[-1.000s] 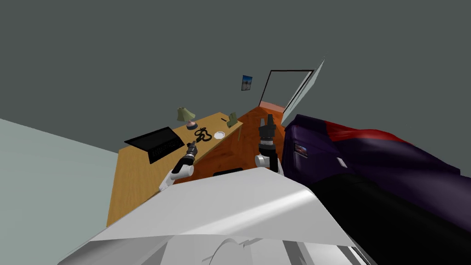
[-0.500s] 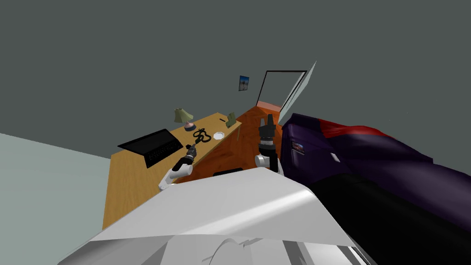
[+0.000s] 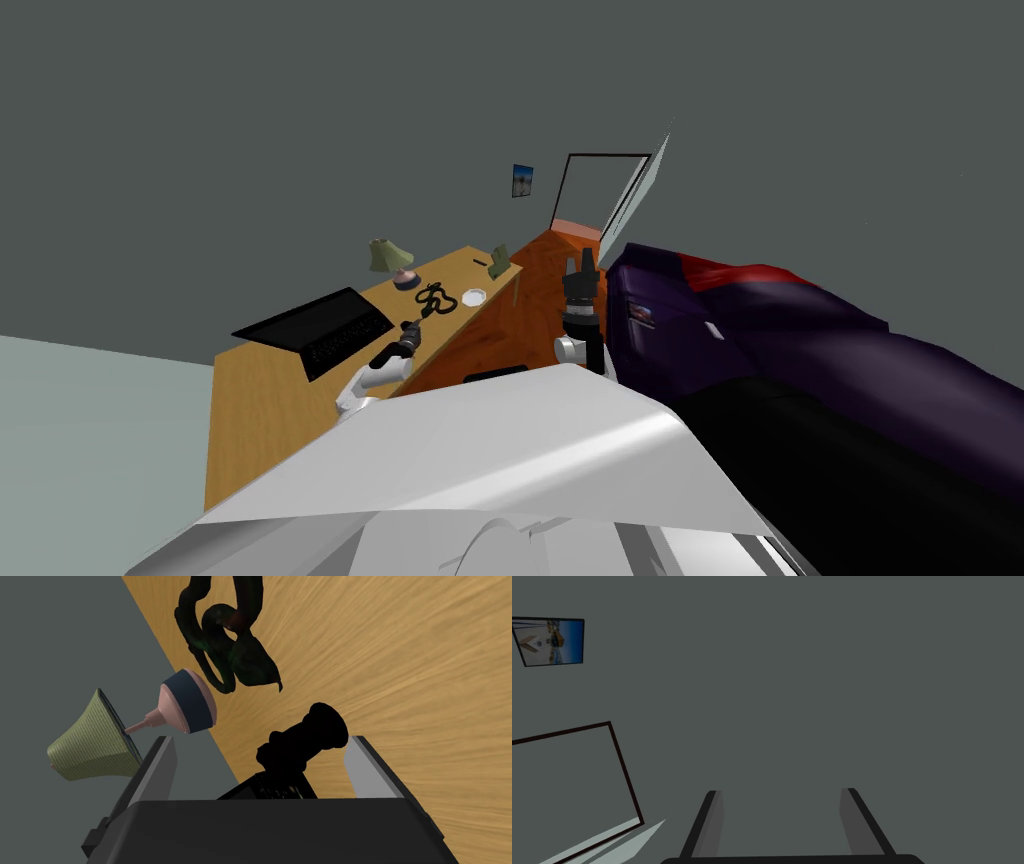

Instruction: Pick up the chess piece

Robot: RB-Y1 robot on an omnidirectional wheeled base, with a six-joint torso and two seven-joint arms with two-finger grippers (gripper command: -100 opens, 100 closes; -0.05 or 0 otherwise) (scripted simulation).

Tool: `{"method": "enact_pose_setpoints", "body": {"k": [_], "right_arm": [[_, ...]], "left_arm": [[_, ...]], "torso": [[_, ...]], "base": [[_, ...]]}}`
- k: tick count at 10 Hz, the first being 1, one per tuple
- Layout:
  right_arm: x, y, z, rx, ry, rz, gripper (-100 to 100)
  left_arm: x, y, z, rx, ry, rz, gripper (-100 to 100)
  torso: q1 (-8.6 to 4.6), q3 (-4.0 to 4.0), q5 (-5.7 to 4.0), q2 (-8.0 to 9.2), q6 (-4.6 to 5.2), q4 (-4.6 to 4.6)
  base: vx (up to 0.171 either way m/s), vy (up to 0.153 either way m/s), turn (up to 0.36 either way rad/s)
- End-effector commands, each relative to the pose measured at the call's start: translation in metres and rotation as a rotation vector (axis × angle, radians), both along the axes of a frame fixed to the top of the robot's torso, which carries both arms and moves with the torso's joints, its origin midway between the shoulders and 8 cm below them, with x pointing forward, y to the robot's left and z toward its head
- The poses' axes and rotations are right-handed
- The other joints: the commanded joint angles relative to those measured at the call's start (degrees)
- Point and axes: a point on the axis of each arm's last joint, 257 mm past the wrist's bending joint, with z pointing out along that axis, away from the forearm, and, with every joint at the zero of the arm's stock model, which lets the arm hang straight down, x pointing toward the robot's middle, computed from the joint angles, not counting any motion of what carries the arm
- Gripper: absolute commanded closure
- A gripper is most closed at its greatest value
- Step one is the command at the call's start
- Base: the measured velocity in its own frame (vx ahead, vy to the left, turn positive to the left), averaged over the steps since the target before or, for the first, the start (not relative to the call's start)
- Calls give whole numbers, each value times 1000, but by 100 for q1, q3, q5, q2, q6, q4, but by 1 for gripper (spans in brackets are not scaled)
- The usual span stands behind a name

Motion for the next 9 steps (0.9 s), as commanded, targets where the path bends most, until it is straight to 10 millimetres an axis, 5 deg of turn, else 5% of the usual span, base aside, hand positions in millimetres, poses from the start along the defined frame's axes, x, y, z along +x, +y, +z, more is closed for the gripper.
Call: {"method": "enact_pose_setpoints", "body": {"k": [1, 5, 9], "right_arm": [[0, 0, 0, 0, 0, 0, 0], [0, 0, 0, 0, 0, 0, 0], [0, 0, 0, 0, 0, 0, 0]], "left_arm": [[-7, 14, -10, 14, 56, 18, -100], [-18, 39, -25, 38, 145, 49, -100], [-37, 84, -37, 84, 271, 106, -100]], "torso": [[0, 0, 0, 0, 0, 0], [4, 1, 0, 1, 1, 1], [4, -1, 1, -1, 0, 0]], "base": [[23, 62, -127], [24, 63, -103], [32, 73, -124]]}}
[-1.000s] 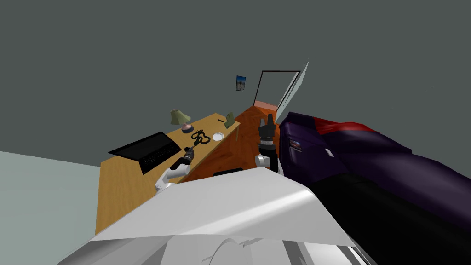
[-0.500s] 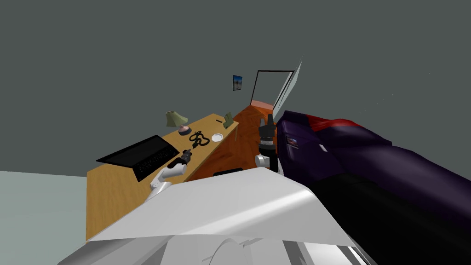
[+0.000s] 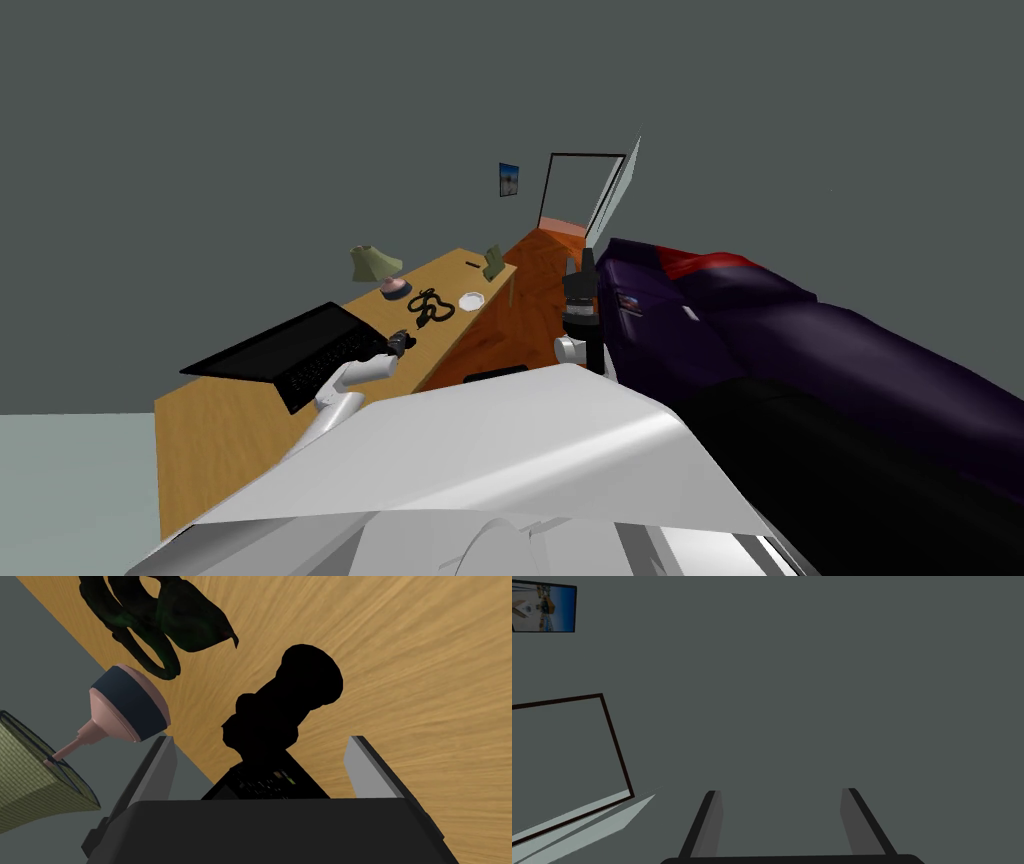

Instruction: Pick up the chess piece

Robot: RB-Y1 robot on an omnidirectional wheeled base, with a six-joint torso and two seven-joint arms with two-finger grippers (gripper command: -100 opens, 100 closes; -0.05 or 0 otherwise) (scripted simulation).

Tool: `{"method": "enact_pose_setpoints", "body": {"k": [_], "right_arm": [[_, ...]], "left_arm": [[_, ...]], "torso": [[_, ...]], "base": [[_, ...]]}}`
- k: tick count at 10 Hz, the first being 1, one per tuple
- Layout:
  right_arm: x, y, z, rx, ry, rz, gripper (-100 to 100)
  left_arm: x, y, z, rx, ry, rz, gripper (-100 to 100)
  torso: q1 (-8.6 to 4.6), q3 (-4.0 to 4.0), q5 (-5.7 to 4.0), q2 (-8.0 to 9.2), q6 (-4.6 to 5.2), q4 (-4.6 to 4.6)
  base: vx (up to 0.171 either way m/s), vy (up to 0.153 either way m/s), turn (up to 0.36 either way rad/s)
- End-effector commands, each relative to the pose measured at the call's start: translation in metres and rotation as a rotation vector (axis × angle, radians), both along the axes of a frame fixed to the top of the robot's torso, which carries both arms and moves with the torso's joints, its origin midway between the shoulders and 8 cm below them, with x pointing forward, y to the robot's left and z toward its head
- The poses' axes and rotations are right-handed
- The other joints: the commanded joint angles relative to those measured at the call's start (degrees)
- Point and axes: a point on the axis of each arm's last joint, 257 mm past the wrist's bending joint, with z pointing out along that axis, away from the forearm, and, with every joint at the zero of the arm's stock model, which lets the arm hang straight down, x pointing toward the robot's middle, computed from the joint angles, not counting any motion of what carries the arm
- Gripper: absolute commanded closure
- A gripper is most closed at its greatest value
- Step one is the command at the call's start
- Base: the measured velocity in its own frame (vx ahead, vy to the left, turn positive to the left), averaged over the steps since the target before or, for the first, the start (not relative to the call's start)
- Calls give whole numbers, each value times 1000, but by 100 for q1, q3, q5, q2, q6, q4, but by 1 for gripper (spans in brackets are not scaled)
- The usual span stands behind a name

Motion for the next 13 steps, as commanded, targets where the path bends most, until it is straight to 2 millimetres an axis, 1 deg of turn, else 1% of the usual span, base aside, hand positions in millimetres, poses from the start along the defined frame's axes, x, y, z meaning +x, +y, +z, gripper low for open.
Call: {"method": "enact_pose_setpoints", "body": {"k": [1, 4, 5, 6, 7, 9, 10, 11, 13], "right_arm": [[0, 0, 0, 0, 0, 0, 0], [0, 0, 0, 0, 0, 0, 0], [0, 0, 0, 0, 0, 0, 0], [0, 0, 0, 0, 0, 0, 0], [0, 0, 0, 0, 0, 0, 0], [0, 0, 0, 0, 0, 0, 0], [0, 0, 0, 0, 0, 0, 0], [0, 0, 0, 0, 0, 0, 0], [0, 0, 0, 0, 0, 0, 0]], "left_arm": [[-8, 17, -4, 17, 42, 20, -100], [-15, 41, -2, 46, 92, 47, -100], [-15, 36, -4, 40, 80, 41, -100], [-15, 37, -4, 41, 83, 42, 0], [-17, 37, -10, 41, 81, 44, -100], [-19, 35, -20, 41, 80, 46, -100], [-18, 35, -18, 41, 82, 46, -100], [-18, 35, -18, 41, 80, 45, 100], [-19, 36, -18, 41, 82, 46, 100]], "torso": [[0, 0, 0, 0, 0, 0], [-13, 2, -2, 4, 0, 0], [-15, 3, -3, 5, 0, 1], [-23, 5, -4, 9, -2, 1], [-30, 7, -5, 12, -1, 2], [-23, -1, -4, -2, -1, -1], [-21, -4, -3, -6, -1, -2], [-26, 0, -5, 2, -1, -1], [-33, 8, -6, 12, 0, 4]], "base": [[47, 69, -132], [26, 47, -100], [10, 20, -24], [0, 0, 0], [26, 18, -11], [54, 31, -16], [25, 14, -5], [0, 0, 0], [0, 0, 0]]}}
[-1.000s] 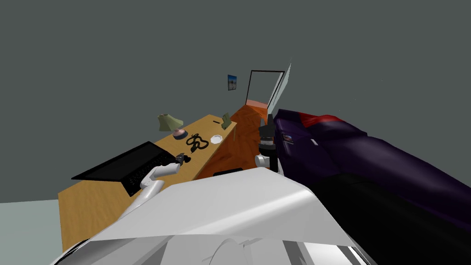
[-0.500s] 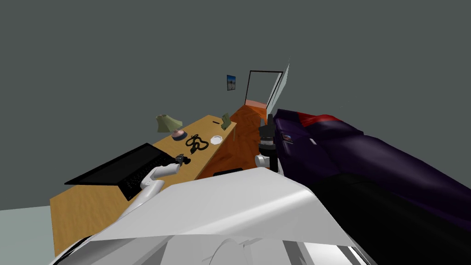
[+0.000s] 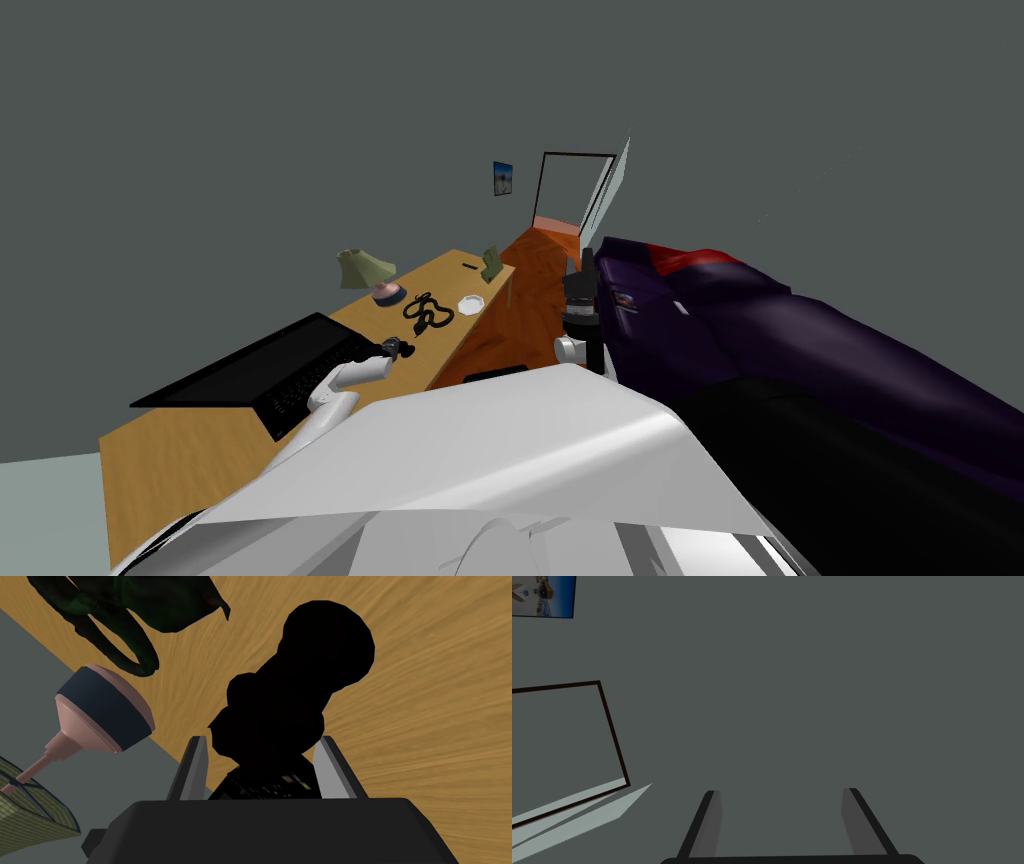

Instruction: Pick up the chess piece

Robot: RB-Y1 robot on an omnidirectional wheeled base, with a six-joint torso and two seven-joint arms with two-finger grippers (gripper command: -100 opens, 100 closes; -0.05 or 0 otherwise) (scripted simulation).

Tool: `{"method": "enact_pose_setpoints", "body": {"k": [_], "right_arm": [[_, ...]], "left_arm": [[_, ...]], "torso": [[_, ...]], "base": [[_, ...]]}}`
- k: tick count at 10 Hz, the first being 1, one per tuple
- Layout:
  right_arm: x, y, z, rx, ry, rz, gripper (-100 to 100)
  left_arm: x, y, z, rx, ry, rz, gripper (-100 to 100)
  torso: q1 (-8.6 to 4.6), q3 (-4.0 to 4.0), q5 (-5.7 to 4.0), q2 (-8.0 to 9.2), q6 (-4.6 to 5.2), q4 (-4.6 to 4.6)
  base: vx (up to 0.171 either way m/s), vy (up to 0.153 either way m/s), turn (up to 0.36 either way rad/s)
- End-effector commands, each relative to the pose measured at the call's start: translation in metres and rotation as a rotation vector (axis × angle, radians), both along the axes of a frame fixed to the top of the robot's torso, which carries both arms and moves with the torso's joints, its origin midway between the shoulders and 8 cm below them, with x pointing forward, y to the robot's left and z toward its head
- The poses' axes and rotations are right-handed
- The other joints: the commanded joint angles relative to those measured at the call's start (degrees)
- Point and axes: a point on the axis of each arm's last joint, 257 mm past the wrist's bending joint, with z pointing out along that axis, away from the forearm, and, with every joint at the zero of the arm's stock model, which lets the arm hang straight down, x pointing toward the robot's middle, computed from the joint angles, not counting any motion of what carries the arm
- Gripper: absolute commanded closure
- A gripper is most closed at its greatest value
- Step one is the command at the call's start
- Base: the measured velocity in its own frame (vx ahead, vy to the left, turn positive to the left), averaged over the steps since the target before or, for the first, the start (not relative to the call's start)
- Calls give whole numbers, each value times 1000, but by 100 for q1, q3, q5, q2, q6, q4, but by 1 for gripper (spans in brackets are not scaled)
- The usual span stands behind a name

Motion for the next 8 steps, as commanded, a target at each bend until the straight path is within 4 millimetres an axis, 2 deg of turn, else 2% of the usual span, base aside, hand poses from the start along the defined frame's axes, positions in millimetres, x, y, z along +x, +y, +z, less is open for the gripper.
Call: {"method": "enact_pose_setpoints", "body": {"k": [1, 2, 3, 4, 7, 8], "right_arm": [[0, 0, 0, 0, 0, 0, 0], [0, 0, 0, 0, 0, 0, 0], [0, 0, 0, 0, 0, 0, 0], [0, 0, 0, 0, 0, 0, 0], [0, 0, 0, 0, 0, 0, 0], [0, 0, 0, 0, 0, 0, 0]], "left_arm": [[0, 0, 0, 0, 0, 0, 100], [0, 0, 0, 0, 0, 0, 100], [0, 0, 0, 0, 0, 0, 0], [1, 1, 6, 0, 0, -1, 100], [4, 2, 11, 0, -2, -3, 100], [3, 2, 11, 0, 1, -2, 0]], "torso": [[0, 0, 0, 0, 0, 0], [-1, 0, 0, 1, 0, 0], [-1, 1, -1, 1, 0, 0], [-1, 1, -1, 1, 0, 0], [-14, 11, -5, 20, -2, 4], [-10, 8, -4, 13, -2, 3]], "base": [[0, 0, 0], [0, 0, 0], [0, 0, 0], [-21, -11, 11], [-35, -20, 11], [0, 0, 0]]}}
